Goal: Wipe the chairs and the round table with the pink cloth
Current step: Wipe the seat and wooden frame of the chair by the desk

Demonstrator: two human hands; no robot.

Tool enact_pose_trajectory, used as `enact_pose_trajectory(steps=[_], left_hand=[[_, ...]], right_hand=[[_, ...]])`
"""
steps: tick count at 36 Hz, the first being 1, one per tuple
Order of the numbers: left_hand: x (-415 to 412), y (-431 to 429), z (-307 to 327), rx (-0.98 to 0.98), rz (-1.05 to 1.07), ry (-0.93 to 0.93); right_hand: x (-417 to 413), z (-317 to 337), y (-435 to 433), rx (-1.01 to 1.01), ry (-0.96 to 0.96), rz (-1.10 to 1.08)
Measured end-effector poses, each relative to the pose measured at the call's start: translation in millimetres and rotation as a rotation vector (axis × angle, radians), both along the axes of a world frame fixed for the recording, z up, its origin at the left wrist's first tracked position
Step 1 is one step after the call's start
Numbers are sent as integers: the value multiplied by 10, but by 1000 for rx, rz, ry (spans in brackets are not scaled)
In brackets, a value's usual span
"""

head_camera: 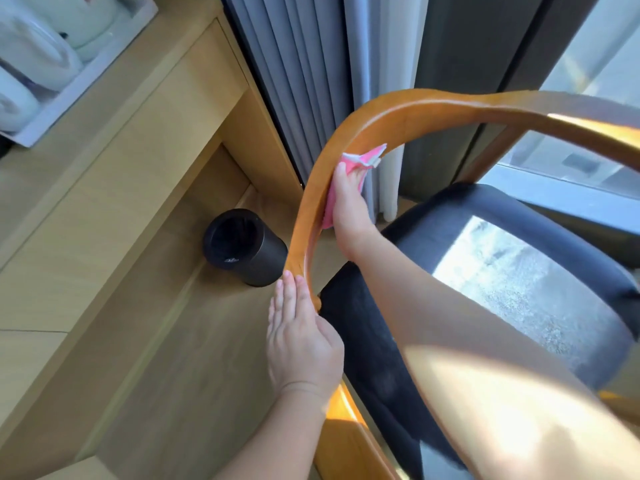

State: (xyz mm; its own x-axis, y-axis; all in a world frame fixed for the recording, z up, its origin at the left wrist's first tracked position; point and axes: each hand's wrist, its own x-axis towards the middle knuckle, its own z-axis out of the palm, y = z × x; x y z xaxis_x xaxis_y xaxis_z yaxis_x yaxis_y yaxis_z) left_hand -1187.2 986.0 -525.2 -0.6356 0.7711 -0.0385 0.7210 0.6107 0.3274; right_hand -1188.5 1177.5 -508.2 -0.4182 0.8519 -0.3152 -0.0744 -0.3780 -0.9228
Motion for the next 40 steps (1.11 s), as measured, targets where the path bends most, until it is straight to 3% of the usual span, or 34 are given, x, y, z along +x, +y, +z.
enact_pose_trajectory(steps=[6, 15, 20, 25, 28, 31, 35, 40], left_hand=[[35, 13, 74, 77, 34, -67], [43, -11, 184, 265, 165, -272], [-21, -96, 333, 370, 224, -494], [-184, -341, 586, 323, 177, -506], [-283, -499, 783, 279, 111, -511], [-372, -596, 1049, 238, -16, -504], [-391, -686, 1524, 156, -300, -468], [-223, -951, 2198, 137, -694, -381]], right_hand=[[103, -147, -395, -129, 25, 158], [349, -295, -802, -338, -90, 256], [545, -213, -1025, -227, -133, 354], [635, 11, -1270, 35, -341, 380], [667, 290, -1414, 65, -456, 304], [783, 686, -1540, 117, -456, 239], [997, 1423, -1773, 70, -351, 190], [1326, 2179, -2124, 78, -422, 113]])
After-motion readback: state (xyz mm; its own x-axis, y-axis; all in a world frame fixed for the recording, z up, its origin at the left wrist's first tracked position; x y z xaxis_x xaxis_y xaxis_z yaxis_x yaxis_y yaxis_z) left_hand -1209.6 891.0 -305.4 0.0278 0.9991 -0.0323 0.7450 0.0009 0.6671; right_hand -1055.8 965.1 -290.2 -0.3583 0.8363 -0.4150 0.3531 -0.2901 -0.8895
